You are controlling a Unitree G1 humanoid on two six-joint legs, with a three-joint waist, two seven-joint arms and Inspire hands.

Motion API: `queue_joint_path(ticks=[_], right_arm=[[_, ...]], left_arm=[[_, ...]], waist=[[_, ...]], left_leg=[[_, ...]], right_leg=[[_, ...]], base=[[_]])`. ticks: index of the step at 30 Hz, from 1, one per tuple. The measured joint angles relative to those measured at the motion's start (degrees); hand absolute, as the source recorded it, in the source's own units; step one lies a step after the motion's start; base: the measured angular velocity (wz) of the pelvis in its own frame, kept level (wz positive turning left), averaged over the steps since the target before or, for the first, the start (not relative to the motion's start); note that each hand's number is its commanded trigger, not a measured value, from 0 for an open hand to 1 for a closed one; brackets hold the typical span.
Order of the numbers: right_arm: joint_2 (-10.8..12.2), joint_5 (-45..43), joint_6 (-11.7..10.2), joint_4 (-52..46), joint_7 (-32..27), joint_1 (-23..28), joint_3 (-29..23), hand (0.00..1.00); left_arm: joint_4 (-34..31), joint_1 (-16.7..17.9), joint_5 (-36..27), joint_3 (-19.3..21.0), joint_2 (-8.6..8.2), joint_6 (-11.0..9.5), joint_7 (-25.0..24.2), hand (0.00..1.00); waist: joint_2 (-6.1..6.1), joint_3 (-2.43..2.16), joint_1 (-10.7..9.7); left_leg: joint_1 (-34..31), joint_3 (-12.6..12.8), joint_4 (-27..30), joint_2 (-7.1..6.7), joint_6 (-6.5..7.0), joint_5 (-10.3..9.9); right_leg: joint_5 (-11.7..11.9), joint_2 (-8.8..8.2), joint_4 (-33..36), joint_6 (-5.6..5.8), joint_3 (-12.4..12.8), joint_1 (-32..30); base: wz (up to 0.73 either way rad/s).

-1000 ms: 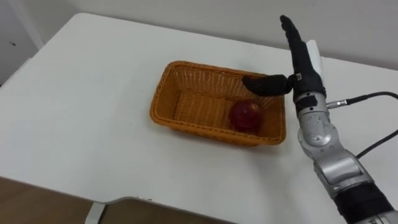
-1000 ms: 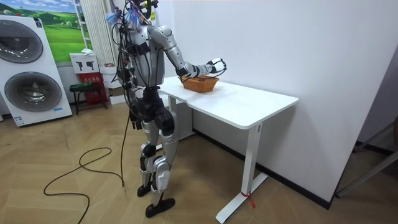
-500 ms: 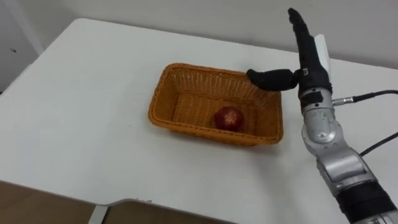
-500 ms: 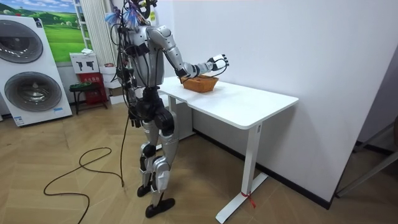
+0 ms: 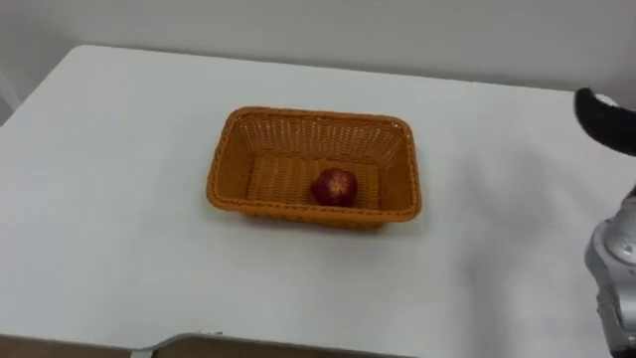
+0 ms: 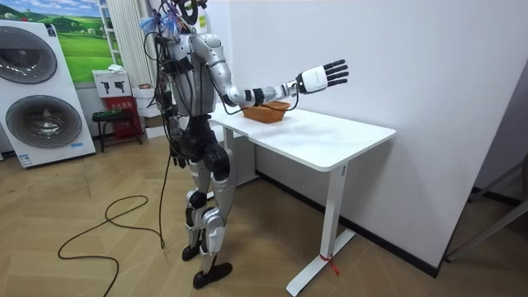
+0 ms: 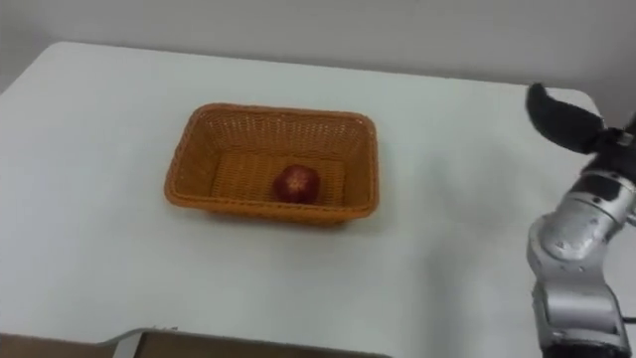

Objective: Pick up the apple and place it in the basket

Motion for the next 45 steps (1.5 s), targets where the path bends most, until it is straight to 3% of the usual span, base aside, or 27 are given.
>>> queue_joint_path(ticks=[4, 12, 14, 18, 25, 32, 36, 41, 45], right_arm=[[0.01, 4.35, -0.07, 7.74, -4.45, 4.13, -4.65, 0.0], [1.37, 19.92, 0.87, 24.16, -4.82, 14.26, -7.5, 0.0], [2.06, 23.35, -0.99, 24.86, -4.12, 14.54, -7.86, 0.0], [2.48, 23.05, -3.33, 31.89, -2.68, 13.03, -7.15, 0.0], [3.43, 14.34, -6.1, 34.9, 1.69, 14.1, -5.46, 0.0], [3.6, 9.24, -6.55, 34.99, 3.99, 15.99, -0.56, 0.0], [4.34, 10.57, -6.43, 34.9, 3.84, 16.31, 1.22, 0.0], [3.88, 11.06, -6.36, 34.65, 3.07, 15.91, 1.02, 0.0], [5.43, 13.8, -5.76, 31.39, -0.47, 14.68, -0.35, 0.0]], left_arm=[[-0.2, -0.03, 0.04, 1.67, -0.24, 0.03, -0.02, 0.0], [-0.41, 0.36, 0.02, 5.96, -0.81, 0.15, -0.02, 0.0], [-0.32, 0.71, 0.03, 6.64, -0.77, 0.37, -0.02, 0.0], [-0.32, 0.69, 0.11, 6.42, -0.75, 0.43, -0.02, 0.0], [-0.13, 1.13, 0.25, 6.26, -1.0, 0.61, 0.76, 0.0], [-0.25, 0.64, 0.34, 5.88, -1.07, 1.25, 1.29, 0.0], [-0.18, 0.43, 0.04, 2.95, -1.22, 1.95, 1.66, 0.0], [0.3, 0.31, 0.13, 1.84, -1.23, 2.09, 1.75, 0.0], [0.39, -0.08, 0.03, 1.77, -1.23, 1.7, 1.75, 0.0]], waist=[[-0.07, -0.13, -1.29], [0.4, -0.28, -2.84], [0.44, -0.28, -3.07], [0.05, -0.6, -3.51], [-0.47, -0.61, -3.51], [0.09, -0.91, -2.61], [1.04, -1.26, -1.65], [1.61, -1.04, -1.03], [2.05, -0.61, -1.23]], left_leg=[[0.13, 1.22, 0.02, 0.32, -0.01, -0.01], [-0.39, 1.3, 0.21, 0.25, 0.01, -0.02], [-0.39, 1.3, 0.27, 0.34, 0.0, -0.02], [-0.29, 1.19, 0.5, 0.33, 0.02, -0.05], [0.33, 1.1, 0.44, 0.27, 0.03, -0.06], [1.01, 1.18, 0.34, 0.36, 0.24, -0.2], [1.5, 1.0, 0.46, 0.63, 0.65, -0.7], [2.12, 1.23, 0.35, 0.55, 0.78, -0.76], [1.76, 1.49, 0.28, 0.64, 0.66, -0.67]], right_leg=[[0.01, 0.2, 0.03, -0.03, 1.47, -0.54], [0.02, 0.09, 0.9, -0.09, 1.92, -0.82], [0.02, 0.2, 1.13, -0.11, 2.64, -0.91], [0.06, 0.29, 0.98, -0.18, 3.03, -0.68], [0.19, 0.34, 0.01, -0.26, 3.22, 0.31], [0.85, 0.43, 0.13, 0.1, 3.3, 0.58], [1.25, 0.44, 0.0, 0.47, 4.67, 1.24], [1.42, 0.4, 0.03, 0.59, 5.0, 1.7], [1.41, 0.44, -0.02, 0.58, 4.9, 1.18]], base=[[-0.16], [-0.02], [-0.04], [0.08], [0.0], [-0.04], [0.0], [-0.04], [-0.03]])
